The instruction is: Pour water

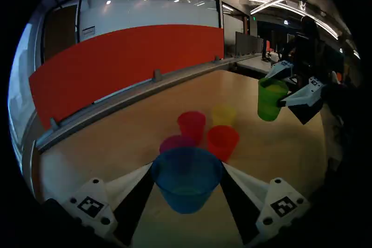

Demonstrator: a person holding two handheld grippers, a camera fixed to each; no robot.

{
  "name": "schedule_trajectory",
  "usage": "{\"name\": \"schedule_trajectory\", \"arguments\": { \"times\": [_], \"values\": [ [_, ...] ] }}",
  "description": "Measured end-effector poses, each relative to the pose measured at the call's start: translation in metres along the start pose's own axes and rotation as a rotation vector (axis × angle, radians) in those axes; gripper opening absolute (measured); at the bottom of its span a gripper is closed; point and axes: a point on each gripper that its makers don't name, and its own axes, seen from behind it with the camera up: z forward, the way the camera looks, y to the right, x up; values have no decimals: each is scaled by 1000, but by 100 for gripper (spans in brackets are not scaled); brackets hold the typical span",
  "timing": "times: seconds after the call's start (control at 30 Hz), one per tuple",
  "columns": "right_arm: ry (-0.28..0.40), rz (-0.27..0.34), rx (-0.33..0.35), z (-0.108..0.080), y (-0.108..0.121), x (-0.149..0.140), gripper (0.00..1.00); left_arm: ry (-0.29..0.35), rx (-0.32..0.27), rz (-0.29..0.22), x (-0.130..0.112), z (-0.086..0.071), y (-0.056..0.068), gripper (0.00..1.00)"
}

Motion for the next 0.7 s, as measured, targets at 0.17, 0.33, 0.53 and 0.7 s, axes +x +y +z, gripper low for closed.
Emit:
{"name": "schedule_trajectory", "arguments": {
  "times": [0.17, 0.33, 0.53, 0.7],
  "values": [
    [-36, 2, 14, 6, -1, -13, 91, -57, -4, 18, -17, 8, -3, 89],
    [-74, 8, 27, 12, -1, -27, 91, -94, -21, 18, -28, 15, -2, 89],
    [-115, 5, 37, 18, -2, -41, 91, -133, -39, 18, -40, 22, -2, 89],
    [-137, 4, 46, 22, -4, -49, 91, -155, -44, 22, -51, 28, -2, 89]
  ]
}}
